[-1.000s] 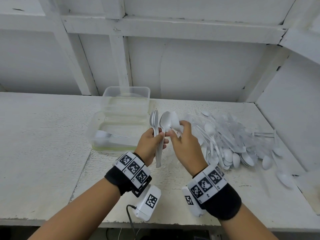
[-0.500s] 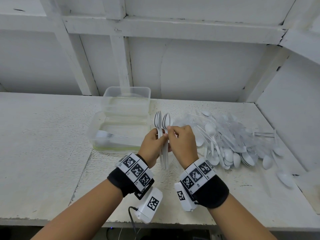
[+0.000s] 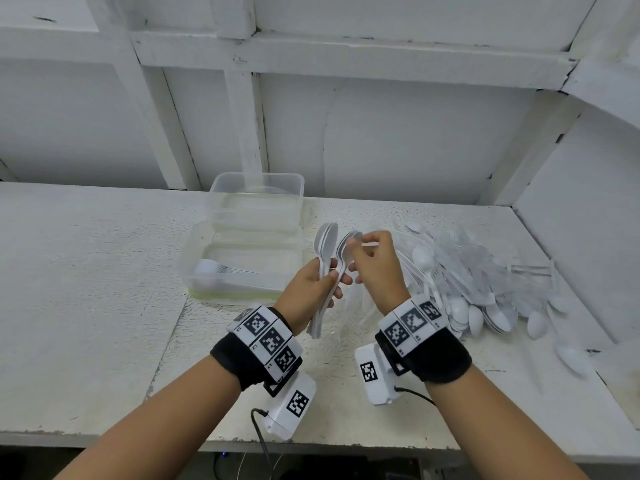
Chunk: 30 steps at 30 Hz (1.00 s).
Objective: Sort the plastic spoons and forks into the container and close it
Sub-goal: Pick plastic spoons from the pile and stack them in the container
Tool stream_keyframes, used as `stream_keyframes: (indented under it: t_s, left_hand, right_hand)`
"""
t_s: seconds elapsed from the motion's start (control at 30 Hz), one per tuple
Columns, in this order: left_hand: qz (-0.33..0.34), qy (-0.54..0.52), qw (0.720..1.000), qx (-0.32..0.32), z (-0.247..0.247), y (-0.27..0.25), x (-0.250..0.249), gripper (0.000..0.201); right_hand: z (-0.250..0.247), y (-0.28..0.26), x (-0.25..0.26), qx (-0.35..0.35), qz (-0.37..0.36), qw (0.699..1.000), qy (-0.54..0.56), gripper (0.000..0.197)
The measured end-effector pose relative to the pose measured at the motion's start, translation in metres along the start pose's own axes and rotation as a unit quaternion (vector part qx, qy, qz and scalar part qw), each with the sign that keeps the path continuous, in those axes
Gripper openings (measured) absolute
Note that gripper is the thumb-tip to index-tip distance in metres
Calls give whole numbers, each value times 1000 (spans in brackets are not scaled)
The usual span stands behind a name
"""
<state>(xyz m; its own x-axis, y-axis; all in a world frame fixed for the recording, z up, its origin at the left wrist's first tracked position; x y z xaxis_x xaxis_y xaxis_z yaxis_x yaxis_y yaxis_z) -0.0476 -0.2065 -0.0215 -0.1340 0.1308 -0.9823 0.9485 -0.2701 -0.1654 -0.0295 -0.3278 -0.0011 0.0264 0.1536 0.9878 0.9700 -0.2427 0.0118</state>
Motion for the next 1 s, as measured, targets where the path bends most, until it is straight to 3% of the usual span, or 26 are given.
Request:
stream_keyframes:
  t_s: [0.13,0.33,0.43,0.63,0.7,0.83,1.0]
  left_hand:
    - [-3,2,1000,17,2,-1,0,13]
    - [-17,-33,994,98,5,-9,-2,10]
    - [-39,-27,991,125,6,-11,-2,19]
    - [-56,40,987,144,8,-10,-1,33]
    - [-68,52,984,157,9,-9,0,30]
    - [-119,31,969,212,10,-11,2,26]
    - [-141,-39,951,273,8,-15,-2,24]
  right_hand:
    - [3,5,3,33,5,999,0,35]
    - [2,6,9,61,-17,998,1,24]
    - [4,6,10,80,-22,997,2,18]
    - [8,5,13,92,-42,994,-31,34]
    - [9,4,16,106,-50,992,-37,31]
    - [11,4,24,164,-42,985,-23,6]
    - [17,4,31,233,-23,972,22,12]
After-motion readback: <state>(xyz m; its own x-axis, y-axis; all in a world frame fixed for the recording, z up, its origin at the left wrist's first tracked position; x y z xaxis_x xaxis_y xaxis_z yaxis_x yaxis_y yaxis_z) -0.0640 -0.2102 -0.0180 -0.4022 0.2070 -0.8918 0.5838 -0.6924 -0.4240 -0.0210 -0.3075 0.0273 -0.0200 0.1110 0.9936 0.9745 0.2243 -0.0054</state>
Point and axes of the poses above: each hand's wrist, its own y-axis towards the middle knuckle, its own z-axis out of the palm, x = y × z, the point moved 6 cm from there along y, towards the middle knuckle, and after that the axes turned 7 degrees about y, right-handed, at the moved point
